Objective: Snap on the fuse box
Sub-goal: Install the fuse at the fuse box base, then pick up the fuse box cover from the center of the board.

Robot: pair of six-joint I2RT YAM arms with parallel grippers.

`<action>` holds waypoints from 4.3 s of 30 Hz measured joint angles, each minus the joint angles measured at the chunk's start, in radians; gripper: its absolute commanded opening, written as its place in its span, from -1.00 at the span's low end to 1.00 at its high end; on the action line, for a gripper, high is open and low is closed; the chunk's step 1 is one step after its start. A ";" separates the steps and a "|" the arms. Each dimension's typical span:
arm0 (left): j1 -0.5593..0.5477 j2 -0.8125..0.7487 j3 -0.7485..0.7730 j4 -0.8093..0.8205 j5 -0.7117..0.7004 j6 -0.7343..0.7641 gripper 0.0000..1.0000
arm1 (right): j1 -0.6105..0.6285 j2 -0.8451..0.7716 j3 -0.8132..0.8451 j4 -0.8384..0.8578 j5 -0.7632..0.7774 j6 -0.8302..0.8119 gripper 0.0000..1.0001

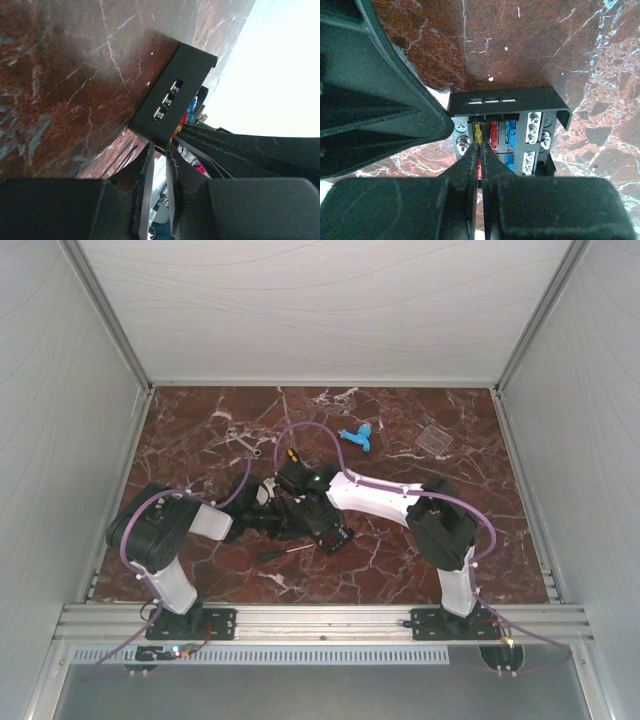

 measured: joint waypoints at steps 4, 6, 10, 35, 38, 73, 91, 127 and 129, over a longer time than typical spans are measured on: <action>0.000 0.000 0.000 0.000 0.000 0.000 -0.72 | 0.000 -0.003 -0.026 0.019 -0.005 0.000 -1.00; 0.000 0.000 0.000 0.000 0.000 0.000 -0.72 | -0.001 -0.003 -0.028 0.034 -0.008 -0.002 -1.00; 0.000 0.000 0.000 0.000 0.000 0.000 -0.72 | -0.005 0.014 -0.013 0.023 -0.018 -0.003 -1.00; -0.007 -0.018 0.000 -0.026 -0.012 0.003 -0.70 | 0.000 -0.112 -0.019 0.057 -0.016 -0.020 -0.92; -0.007 -0.018 0.000 -0.027 -0.012 0.003 -0.70 | -0.002 -0.094 -0.019 0.058 -0.004 -0.016 -0.96; -0.007 -0.022 0.000 -0.036 -0.013 0.006 -0.59 | -0.019 -0.064 -0.052 0.104 -0.015 -0.002 -0.73; -0.011 -0.406 0.046 -0.370 -0.292 0.267 0.73 | -0.626 -0.364 -0.216 0.268 -0.132 -0.026 0.36; 0.008 -0.543 -0.156 -0.253 -0.740 0.499 0.99 | -1.316 0.216 -0.151 1.014 -0.853 0.404 -0.39; 0.008 -0.543 -0.156 -0.246 -0.735 0.500 0.99 | -1.316 0.231 -0.151 1.038 -0.872 0.420 -0.51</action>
